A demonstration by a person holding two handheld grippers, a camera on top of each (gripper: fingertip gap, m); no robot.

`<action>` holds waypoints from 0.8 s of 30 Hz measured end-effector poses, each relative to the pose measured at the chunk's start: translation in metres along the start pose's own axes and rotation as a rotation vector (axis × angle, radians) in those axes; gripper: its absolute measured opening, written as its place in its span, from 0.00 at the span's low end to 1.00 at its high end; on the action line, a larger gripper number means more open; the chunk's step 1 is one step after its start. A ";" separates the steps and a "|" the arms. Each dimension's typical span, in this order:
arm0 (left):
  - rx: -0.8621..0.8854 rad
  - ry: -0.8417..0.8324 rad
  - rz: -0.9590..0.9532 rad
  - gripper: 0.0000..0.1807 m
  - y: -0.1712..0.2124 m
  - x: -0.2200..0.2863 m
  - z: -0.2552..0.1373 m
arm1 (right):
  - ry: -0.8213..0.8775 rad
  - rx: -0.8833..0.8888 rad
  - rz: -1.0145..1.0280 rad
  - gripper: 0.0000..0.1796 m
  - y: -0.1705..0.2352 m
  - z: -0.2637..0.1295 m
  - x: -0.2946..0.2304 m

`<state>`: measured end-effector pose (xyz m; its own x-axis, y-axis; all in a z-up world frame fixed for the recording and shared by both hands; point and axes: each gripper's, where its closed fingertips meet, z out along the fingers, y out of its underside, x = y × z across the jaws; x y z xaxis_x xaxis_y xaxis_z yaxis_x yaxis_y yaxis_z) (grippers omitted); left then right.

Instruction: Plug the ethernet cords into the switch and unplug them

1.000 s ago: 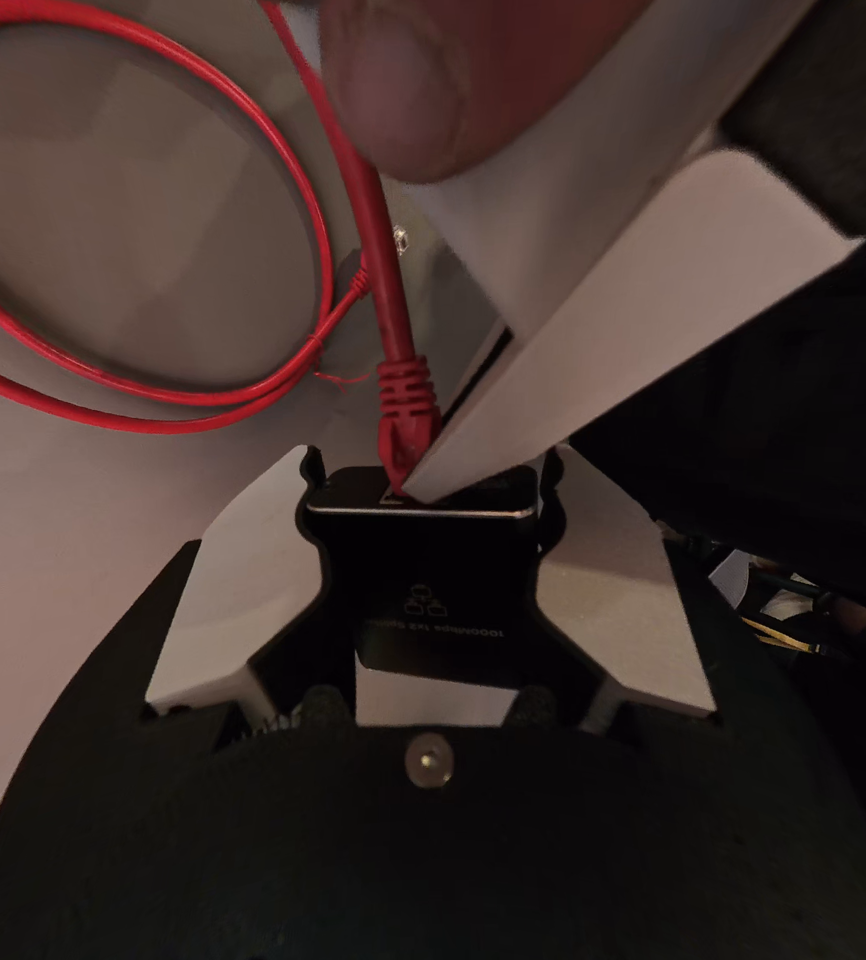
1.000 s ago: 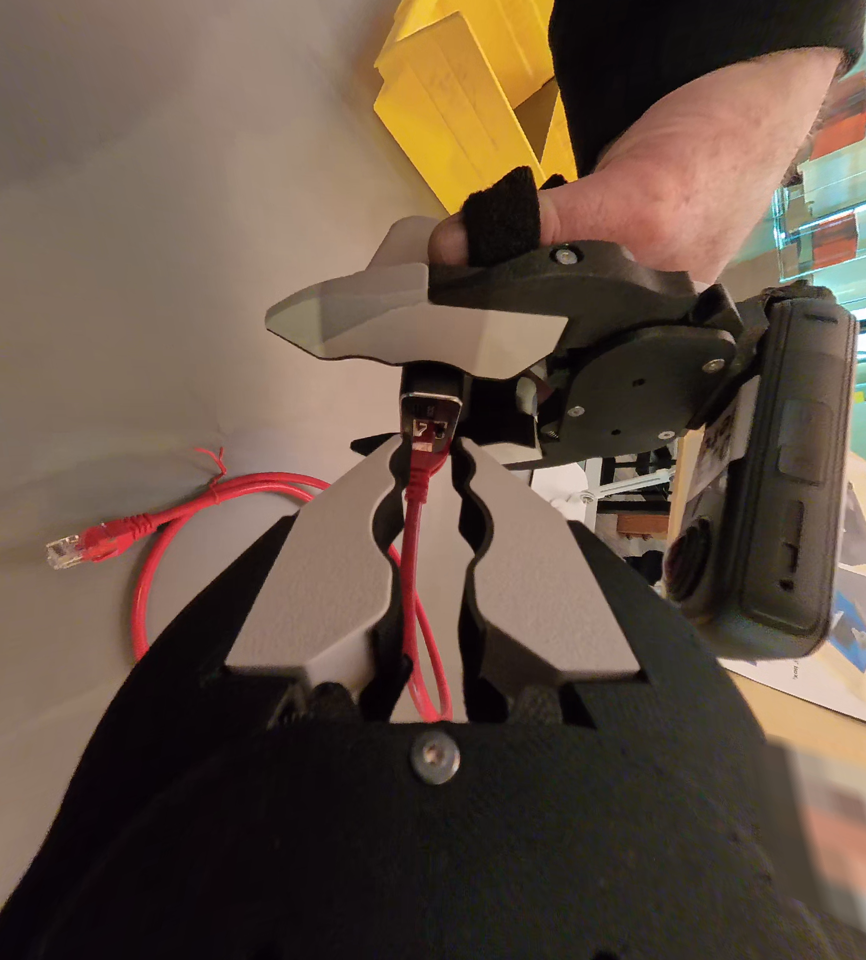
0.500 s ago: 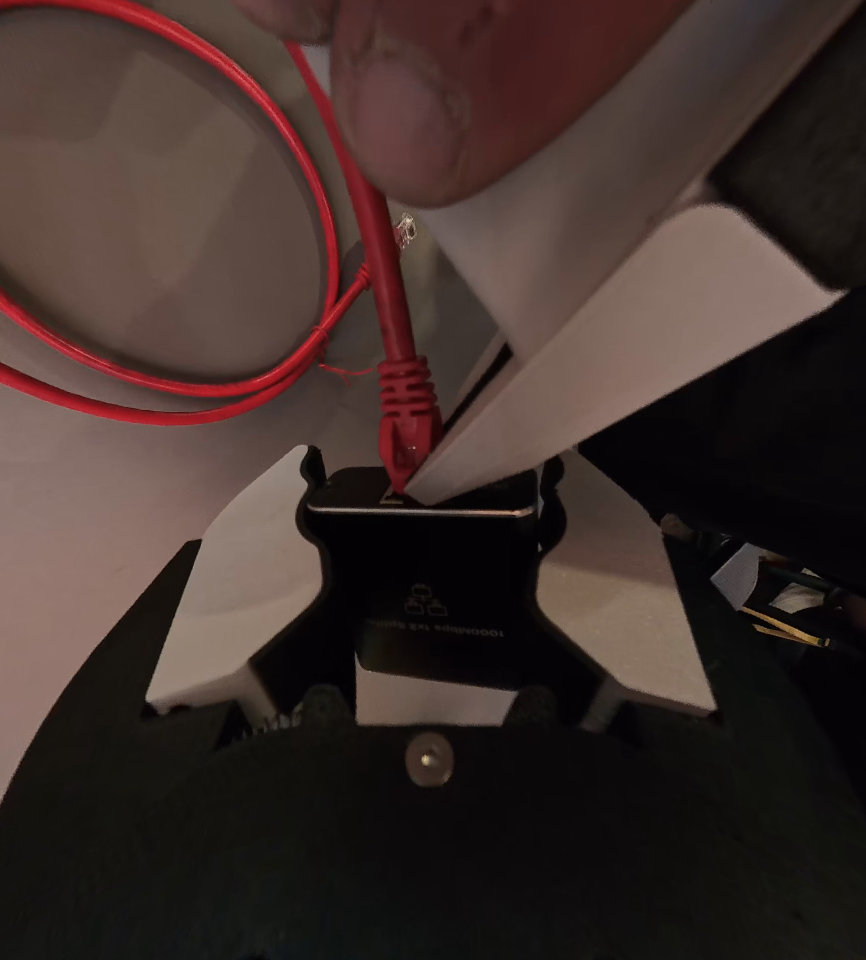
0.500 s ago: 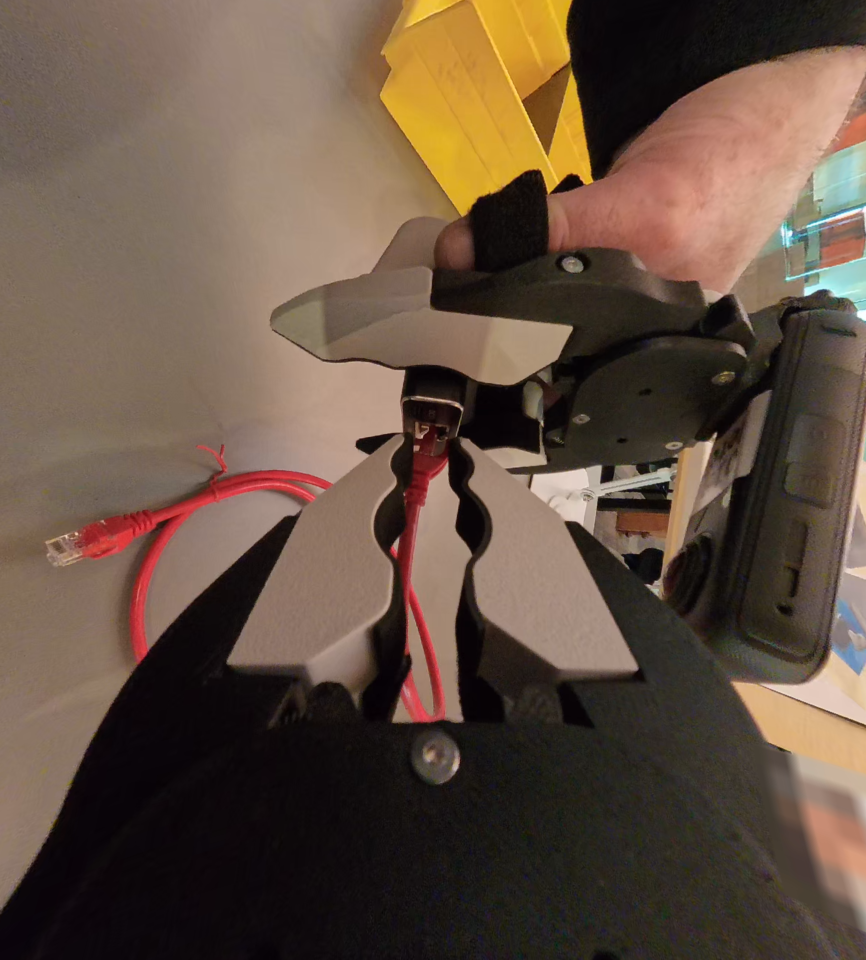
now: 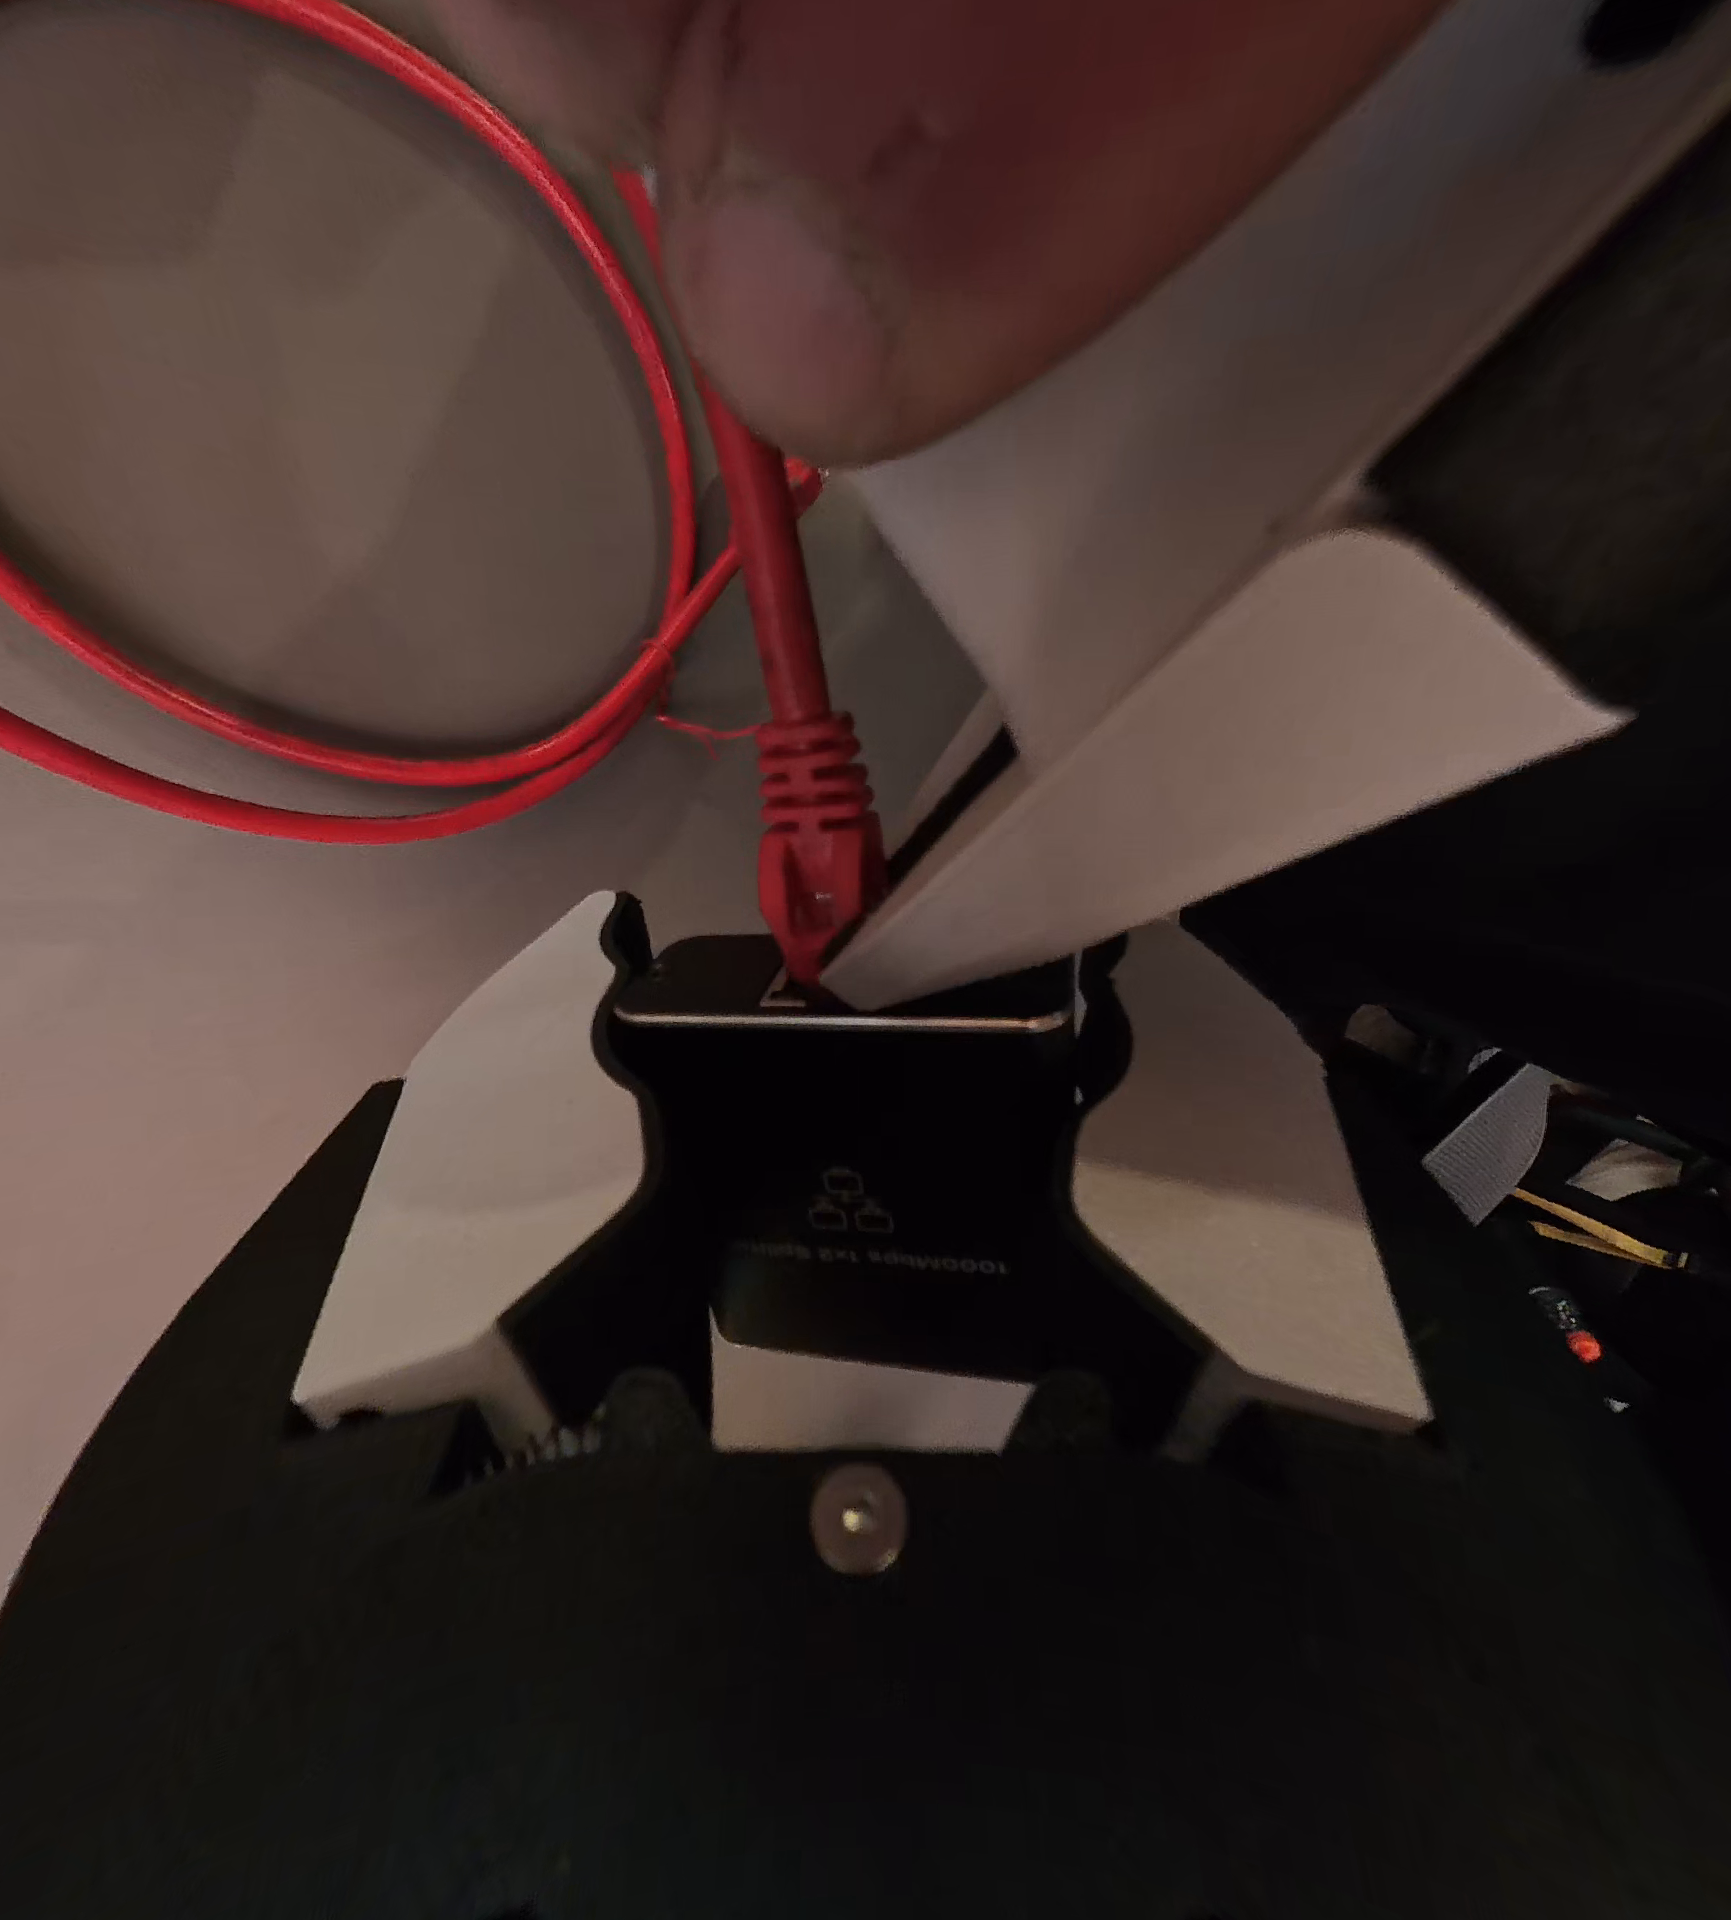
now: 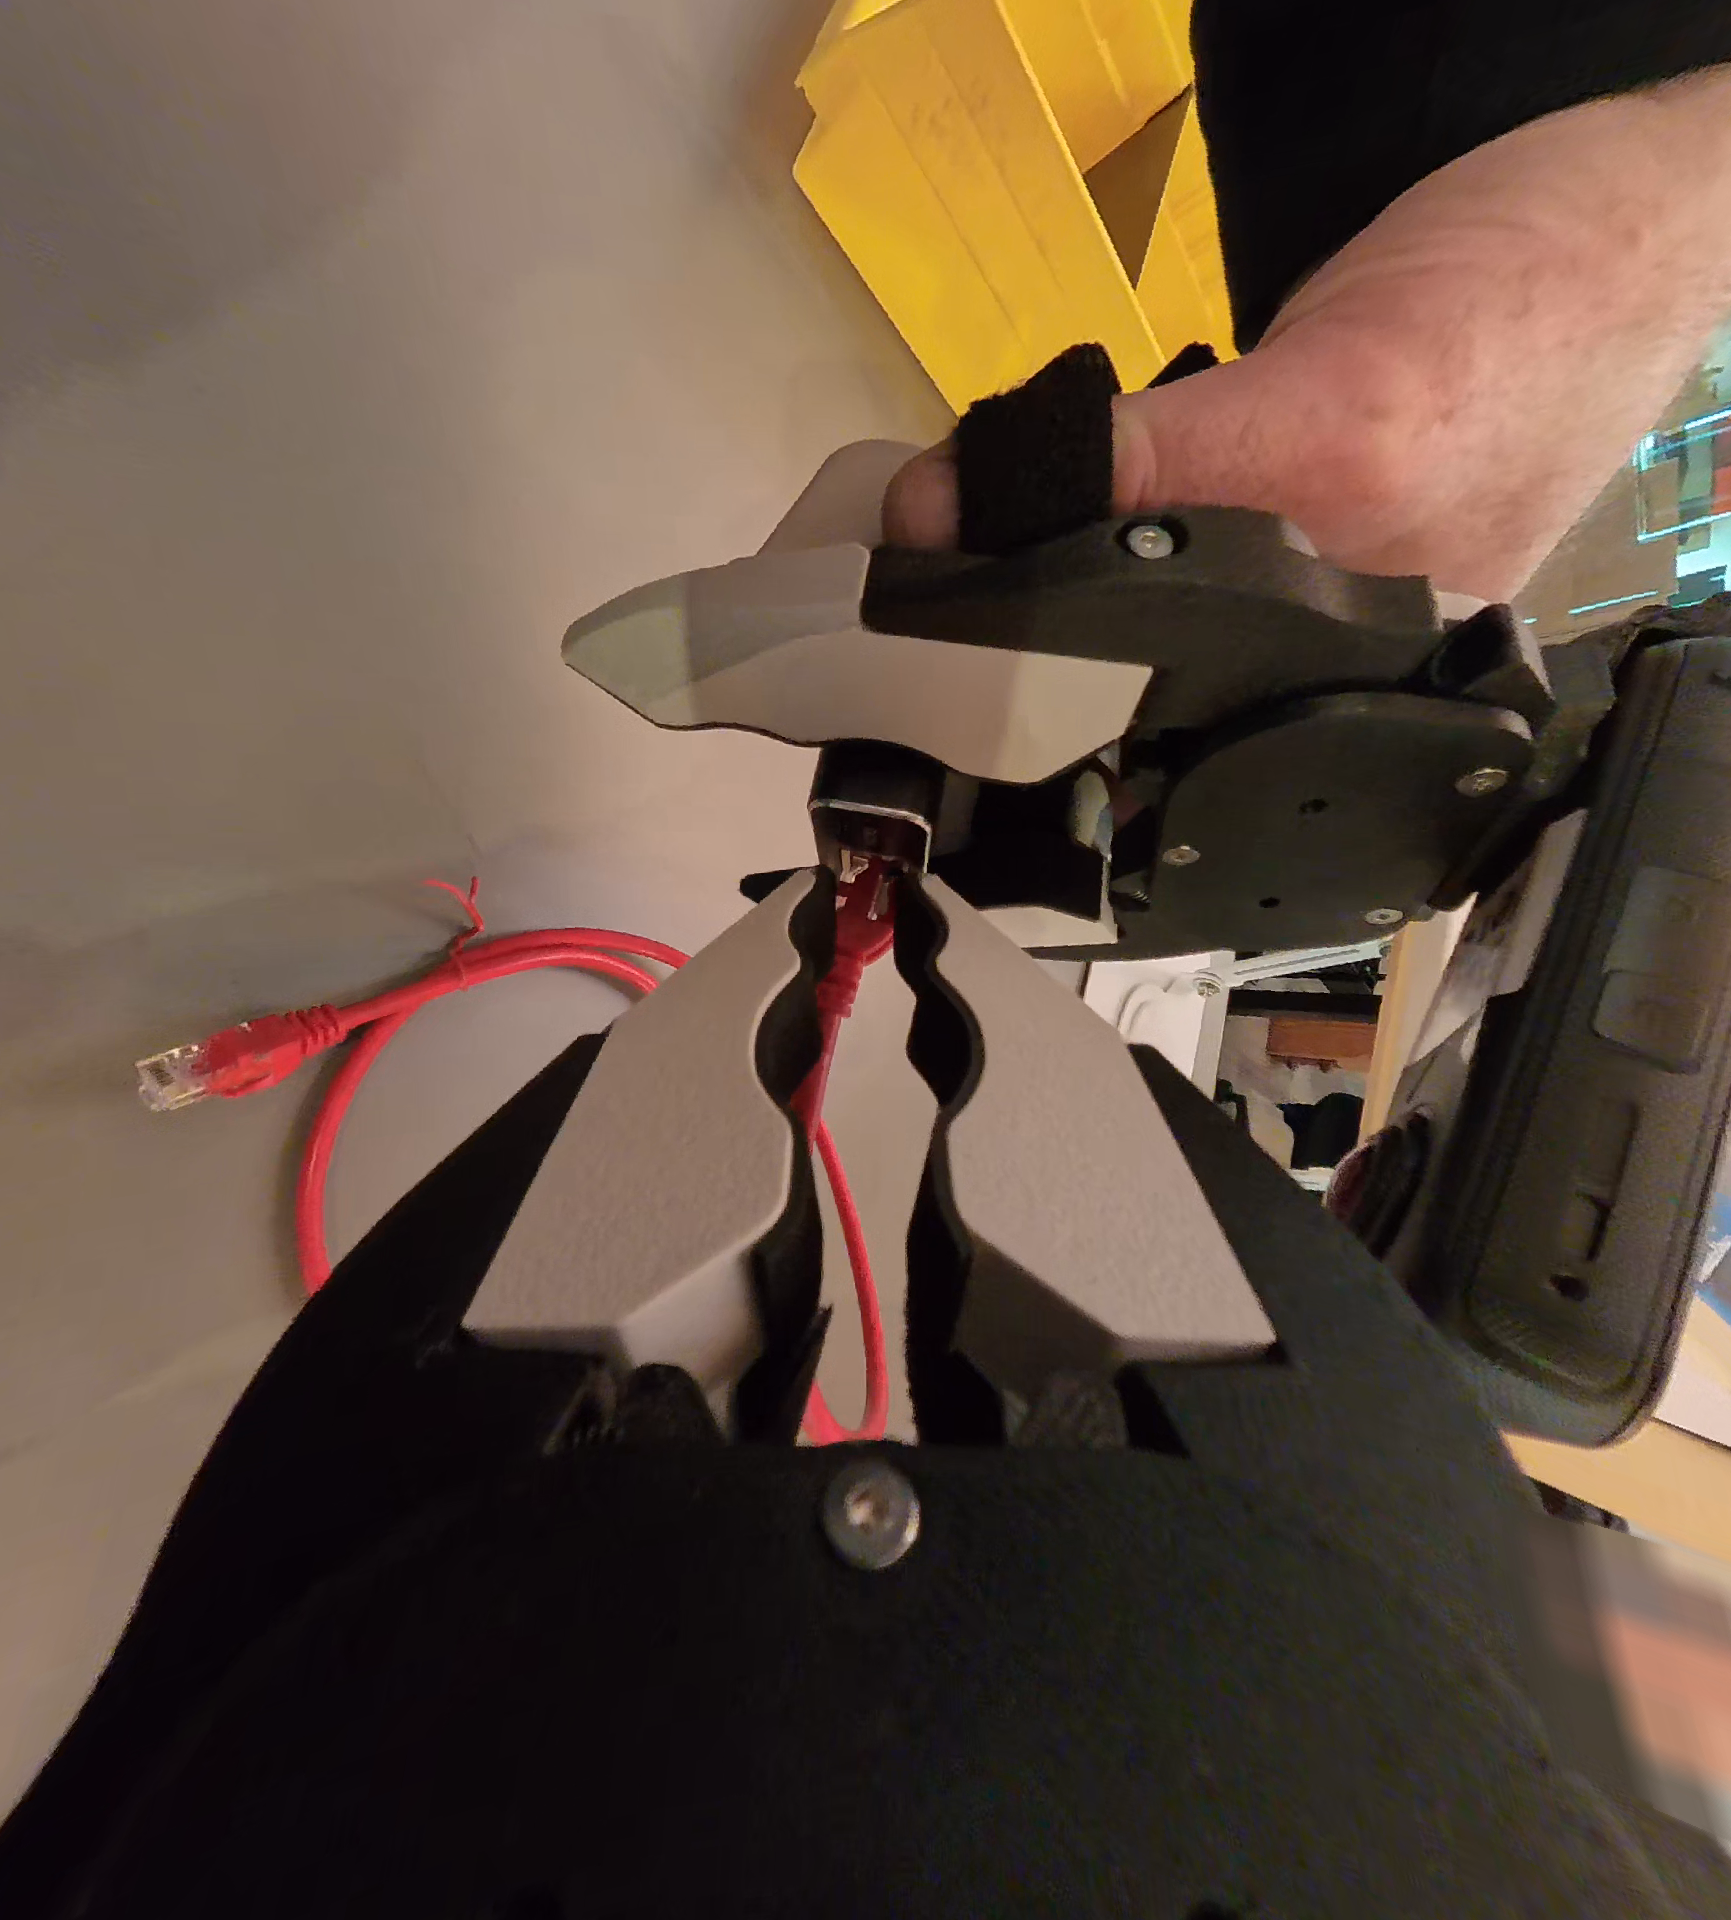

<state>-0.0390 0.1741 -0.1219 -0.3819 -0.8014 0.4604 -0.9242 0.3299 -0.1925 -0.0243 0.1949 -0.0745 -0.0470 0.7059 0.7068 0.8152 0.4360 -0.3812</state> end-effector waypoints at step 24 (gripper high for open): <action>-0.013 -0.098 -0.026 0.44 0.004 -0.011 -0.013 | 0.008 -0.017 0.038 0.03 0.015 -0.026 0.005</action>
<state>-0.0384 0.1908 -0.1165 -0.3561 -0.8547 0.3776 -0.9341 0.3142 -0.1697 0.0028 0.1901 -0.0611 -0.0115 0.7169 0.6971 0.8262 0.3996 -0.3973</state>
